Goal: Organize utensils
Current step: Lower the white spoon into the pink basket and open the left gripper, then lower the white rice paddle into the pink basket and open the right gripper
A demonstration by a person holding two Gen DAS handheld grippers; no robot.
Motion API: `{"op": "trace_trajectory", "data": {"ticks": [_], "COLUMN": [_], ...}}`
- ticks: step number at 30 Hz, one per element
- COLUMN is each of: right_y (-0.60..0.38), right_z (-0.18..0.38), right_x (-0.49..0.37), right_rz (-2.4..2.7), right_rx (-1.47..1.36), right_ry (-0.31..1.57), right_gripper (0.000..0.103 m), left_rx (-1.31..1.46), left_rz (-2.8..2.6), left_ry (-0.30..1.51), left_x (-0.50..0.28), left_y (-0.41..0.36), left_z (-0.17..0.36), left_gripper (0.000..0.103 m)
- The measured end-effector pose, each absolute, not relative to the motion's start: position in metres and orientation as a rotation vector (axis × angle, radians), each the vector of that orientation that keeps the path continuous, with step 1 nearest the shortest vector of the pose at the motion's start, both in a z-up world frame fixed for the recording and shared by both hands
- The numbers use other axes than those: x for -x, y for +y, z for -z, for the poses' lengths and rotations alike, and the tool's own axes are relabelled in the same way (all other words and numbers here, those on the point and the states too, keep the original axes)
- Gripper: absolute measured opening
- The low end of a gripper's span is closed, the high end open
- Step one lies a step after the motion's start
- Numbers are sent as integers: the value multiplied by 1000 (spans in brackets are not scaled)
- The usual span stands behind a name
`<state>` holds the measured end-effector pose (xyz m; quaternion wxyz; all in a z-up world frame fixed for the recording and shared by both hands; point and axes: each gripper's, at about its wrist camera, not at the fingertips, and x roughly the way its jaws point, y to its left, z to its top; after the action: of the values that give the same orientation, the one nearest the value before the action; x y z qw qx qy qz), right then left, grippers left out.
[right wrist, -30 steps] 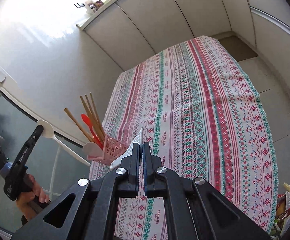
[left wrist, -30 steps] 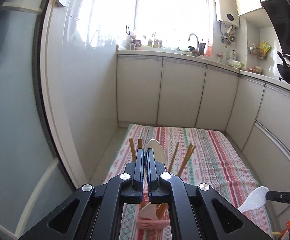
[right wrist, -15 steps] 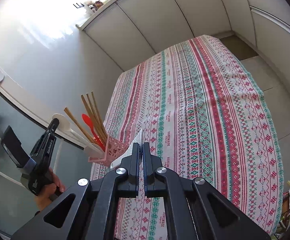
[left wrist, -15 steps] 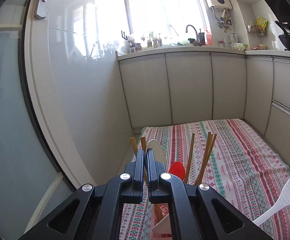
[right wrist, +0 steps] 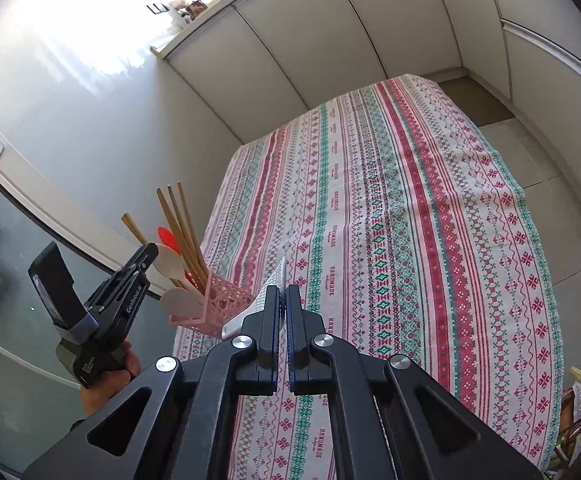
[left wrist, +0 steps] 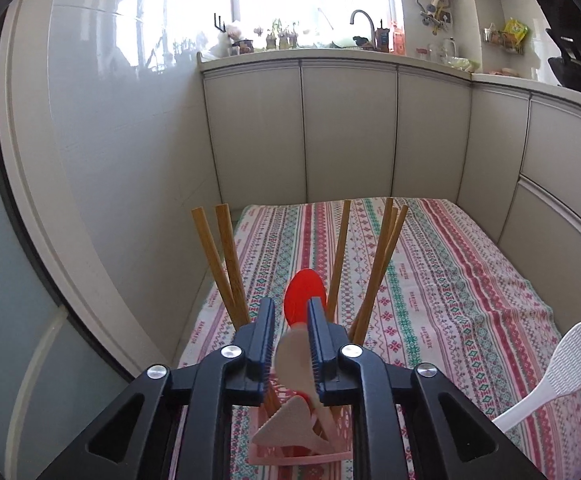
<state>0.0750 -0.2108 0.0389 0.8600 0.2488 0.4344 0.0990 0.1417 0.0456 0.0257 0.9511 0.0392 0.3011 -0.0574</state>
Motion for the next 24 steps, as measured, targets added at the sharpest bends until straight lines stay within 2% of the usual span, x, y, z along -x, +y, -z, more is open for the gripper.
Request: {"op": "trace_trajectory", "data": {"ticks": [1,3,5,9,10,17,24], "right_y": [-209,-203,-195,-179,-175,-144,-86], "right_z": [-40,-43,-45,-52,-55,-77,-91], "right_x": [-75,-75,-76,-81,-83,-104,-132], "right_rz": [-206,-210,-215,-222,-227,-248,-251], "right_rx": [-513,-491,-474,-429,-427,-368,-105], "right_ry": [910,905,897,880,870,831,887], "right_gripper": [2,2,2,2,2,2,2], "left_rx": [-68,-34,8,43,44,58,29], "left_rz": [121,130,138,104,92,57,59], "left_ry": [614,621,642,731,756,832,915], "left_x": [-140,-133,-129,-120,-118,-108,-109], "left_y": [47,52,59,78,83,113,130], "left_z": [-27,-33,-38,-43,-41,-32,-14], "left_gripper": [36,46,52,75,77,82,83]}}
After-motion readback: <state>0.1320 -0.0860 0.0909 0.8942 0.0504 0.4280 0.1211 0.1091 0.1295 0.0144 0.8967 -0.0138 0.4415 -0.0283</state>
